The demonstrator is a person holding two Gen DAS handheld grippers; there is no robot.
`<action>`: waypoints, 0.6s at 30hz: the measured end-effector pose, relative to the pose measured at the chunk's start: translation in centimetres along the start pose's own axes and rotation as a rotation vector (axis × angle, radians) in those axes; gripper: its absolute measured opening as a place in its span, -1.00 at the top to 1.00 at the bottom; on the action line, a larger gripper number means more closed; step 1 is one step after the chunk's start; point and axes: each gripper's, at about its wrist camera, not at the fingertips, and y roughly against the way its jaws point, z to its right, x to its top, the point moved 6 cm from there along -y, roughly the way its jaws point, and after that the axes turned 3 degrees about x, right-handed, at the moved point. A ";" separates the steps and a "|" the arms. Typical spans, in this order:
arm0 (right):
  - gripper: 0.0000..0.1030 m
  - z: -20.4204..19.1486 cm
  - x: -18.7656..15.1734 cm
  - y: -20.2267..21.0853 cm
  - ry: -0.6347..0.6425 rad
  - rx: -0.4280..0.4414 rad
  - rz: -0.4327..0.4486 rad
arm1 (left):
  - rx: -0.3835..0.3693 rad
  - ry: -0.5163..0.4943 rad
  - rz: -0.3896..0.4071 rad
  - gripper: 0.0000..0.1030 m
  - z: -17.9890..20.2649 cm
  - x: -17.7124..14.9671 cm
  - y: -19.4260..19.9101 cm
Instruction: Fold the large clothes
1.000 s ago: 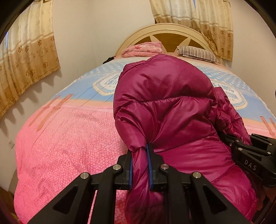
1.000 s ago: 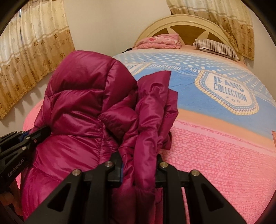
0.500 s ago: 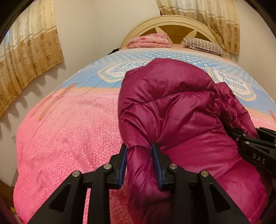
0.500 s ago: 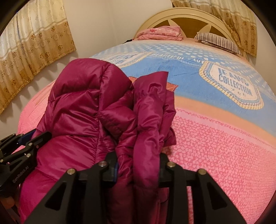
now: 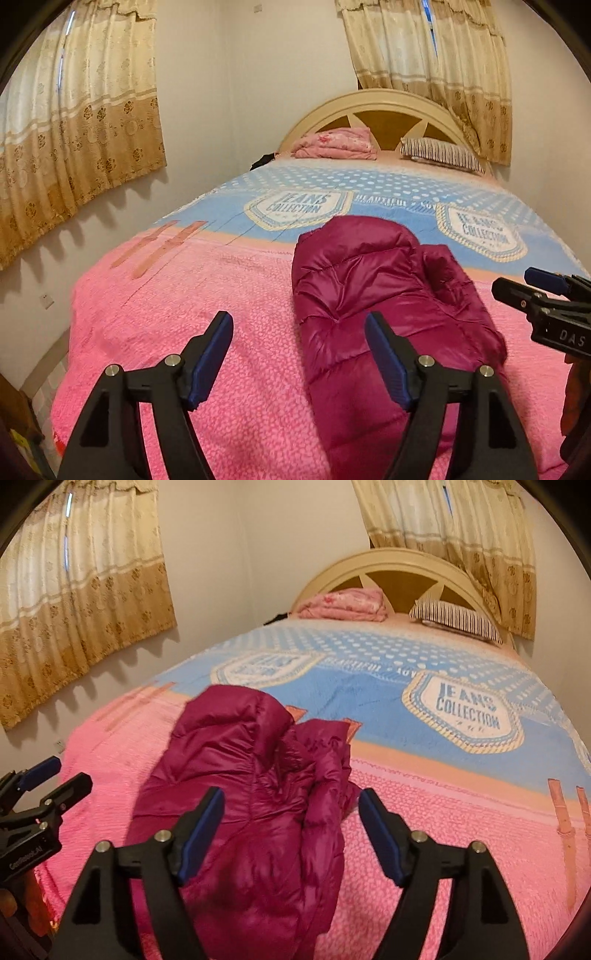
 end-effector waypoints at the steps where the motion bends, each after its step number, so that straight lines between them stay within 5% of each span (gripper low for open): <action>1: -0.56 -0.3 0.0 0.5 0.004 0.000 0.006 | 0.002 -0.001 0.007 -0.45 -0.1 0.2 0.4; 18: -0.56 -2.3 -0.1 3.1 0.042 0.014 0.052 | -0.018 0.023 0.055 -0.45 -0.7 1.1 3.2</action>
